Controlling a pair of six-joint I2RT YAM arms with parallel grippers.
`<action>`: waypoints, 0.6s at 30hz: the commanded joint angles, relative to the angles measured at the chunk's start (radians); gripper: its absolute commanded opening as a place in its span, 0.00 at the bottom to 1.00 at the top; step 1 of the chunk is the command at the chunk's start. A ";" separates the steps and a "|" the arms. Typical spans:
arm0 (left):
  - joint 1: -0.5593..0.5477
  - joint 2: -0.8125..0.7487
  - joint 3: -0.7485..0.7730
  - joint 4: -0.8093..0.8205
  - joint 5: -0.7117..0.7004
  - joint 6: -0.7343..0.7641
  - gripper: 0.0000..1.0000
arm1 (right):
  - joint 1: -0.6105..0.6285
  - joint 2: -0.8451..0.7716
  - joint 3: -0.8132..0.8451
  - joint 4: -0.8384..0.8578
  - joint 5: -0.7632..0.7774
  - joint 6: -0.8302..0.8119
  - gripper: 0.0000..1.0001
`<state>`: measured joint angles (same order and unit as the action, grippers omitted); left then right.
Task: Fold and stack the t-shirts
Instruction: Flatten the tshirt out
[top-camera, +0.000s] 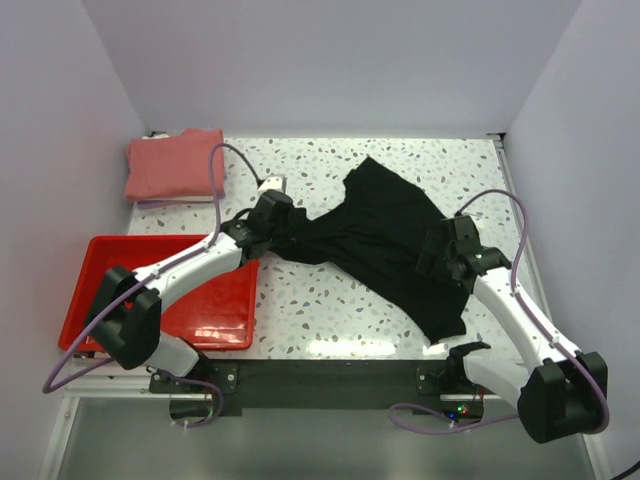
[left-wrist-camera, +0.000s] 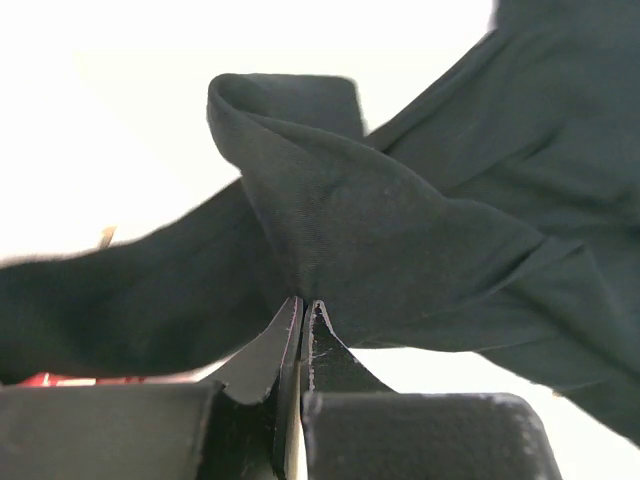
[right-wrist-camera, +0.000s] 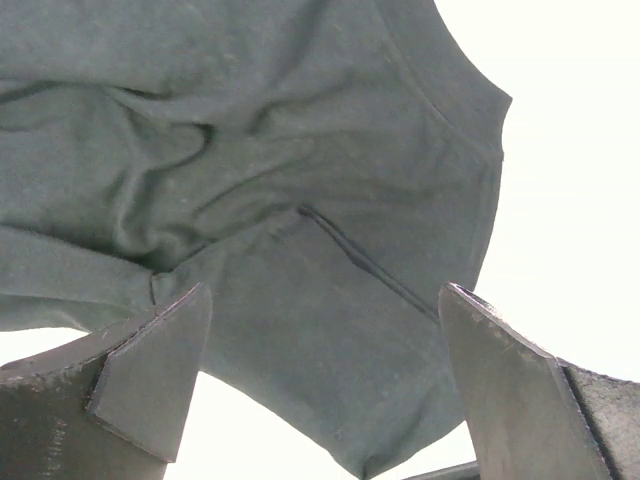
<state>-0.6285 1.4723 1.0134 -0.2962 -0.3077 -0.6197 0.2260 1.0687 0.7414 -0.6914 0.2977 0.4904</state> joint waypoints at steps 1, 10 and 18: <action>0.007 -0.059 -0.079 -0.018 -0.047 -0.035 0.00 | -0.005 -0.067 -0.028 -0.063 0.038 0.085 0.99; 0.007 -0.159 -0.177 0.077 0.019 -0.032 0.00 | -0.010 -0.135 -0.093 -0.163 0.092 0.289 0.99; 0.007 -0.228 -0.217 0.086 0.010 -0.029 0.00 | -0.054 0.017 -0.062 0.015 0.008 0.229 0.97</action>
<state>-0.6285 1.2835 0.8112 -0.2592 -0.2909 -0.6441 0.1864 1.0351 0.6487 -0.7910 0.3660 0.7231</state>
